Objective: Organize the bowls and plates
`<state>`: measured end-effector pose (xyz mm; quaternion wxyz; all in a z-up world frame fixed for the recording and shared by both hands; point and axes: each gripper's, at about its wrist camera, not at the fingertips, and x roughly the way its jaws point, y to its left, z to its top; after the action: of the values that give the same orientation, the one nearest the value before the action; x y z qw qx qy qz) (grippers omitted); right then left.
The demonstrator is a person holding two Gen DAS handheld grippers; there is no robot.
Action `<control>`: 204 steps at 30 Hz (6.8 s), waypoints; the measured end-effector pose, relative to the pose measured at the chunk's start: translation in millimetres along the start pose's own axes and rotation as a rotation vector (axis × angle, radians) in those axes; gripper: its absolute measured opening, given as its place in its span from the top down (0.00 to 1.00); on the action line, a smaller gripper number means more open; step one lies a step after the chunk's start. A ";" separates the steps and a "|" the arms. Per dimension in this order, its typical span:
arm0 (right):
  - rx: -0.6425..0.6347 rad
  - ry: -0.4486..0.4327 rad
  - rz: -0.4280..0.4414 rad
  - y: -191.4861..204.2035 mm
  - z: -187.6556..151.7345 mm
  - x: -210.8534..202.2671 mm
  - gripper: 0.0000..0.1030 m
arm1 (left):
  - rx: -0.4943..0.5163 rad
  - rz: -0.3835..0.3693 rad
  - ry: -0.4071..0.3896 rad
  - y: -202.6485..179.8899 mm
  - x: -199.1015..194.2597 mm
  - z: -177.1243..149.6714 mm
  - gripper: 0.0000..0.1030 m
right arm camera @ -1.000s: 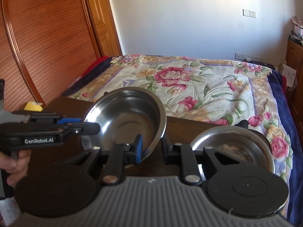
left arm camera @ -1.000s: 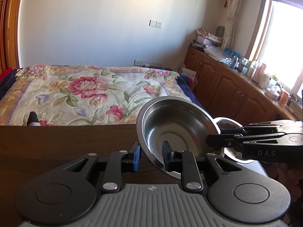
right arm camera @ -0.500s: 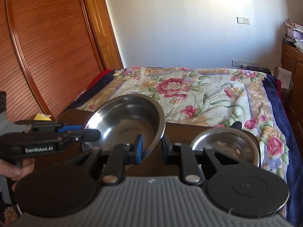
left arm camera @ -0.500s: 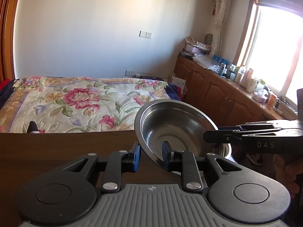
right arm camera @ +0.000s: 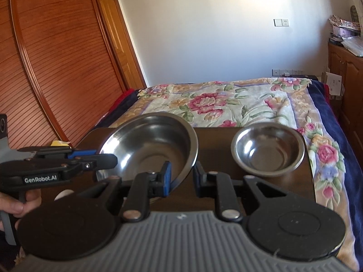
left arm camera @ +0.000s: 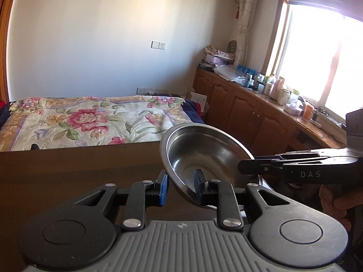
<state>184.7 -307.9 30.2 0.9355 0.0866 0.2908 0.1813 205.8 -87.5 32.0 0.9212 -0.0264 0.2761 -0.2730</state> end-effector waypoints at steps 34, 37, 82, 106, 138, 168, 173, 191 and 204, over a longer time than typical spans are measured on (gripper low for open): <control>0.044 -0.051 0.018 19.9 -92.5 -50.4 0.78 | 0.064 -0.012 0.016 -35.1 -46.4 -86.4 0.74; 0.052 -0.069 0.018 18.9 -98.8 -50.9 0.78 | 0.056 -0.018 0.018 -34.1 -46.3 -90.7 0.74; -0.122 -0.096 -0.223 44.4 -112.2 -35.0 0.89 | 0.133 0.051 0.018 -44.1 -29.0 -106.2 0.74; -0.161 -0.178 -0.267 59.8 -119.1 -33.4 0.87 | 0.098 0.047 -0.012 -41.5 -37.0 -106.8 0.74; -0.191 -0.331 -0.346 49.0 -114.2 -67.4 0.46 | 0.150 0.084 -0.079 -54.0 -32.2 -84.2 0.11; -0.132 -0.289 -0.323 -30.9 -53.3 -36.5 0.00 | 0.223 0.074 -0.041 -69.4 37.4 -23.4 0.09; -0.132 -0.258 -0.313 -47.9 -37.3 -24.2 0.00 | 0.232 0.055 -0.032 -75.7 55.5 -7.8 0.09; -0.055 -0.121 -0.242 -100.0 -15.8 33.2 0.41 | 0.249 0.041 0.069 -61.5 128.2 20.8 0.26; 0.020 -0.061 -0.205 -118.6 -16.9 49.6 0.52 | 0.241 0.014 0.164 -58.4 172.5 31.2 0.37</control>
<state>247.1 -396.6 -40.7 0.9566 0.0713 0.2714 0.0789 314.1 -229.6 -15.2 0.8938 0.1088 0.3158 -0.2991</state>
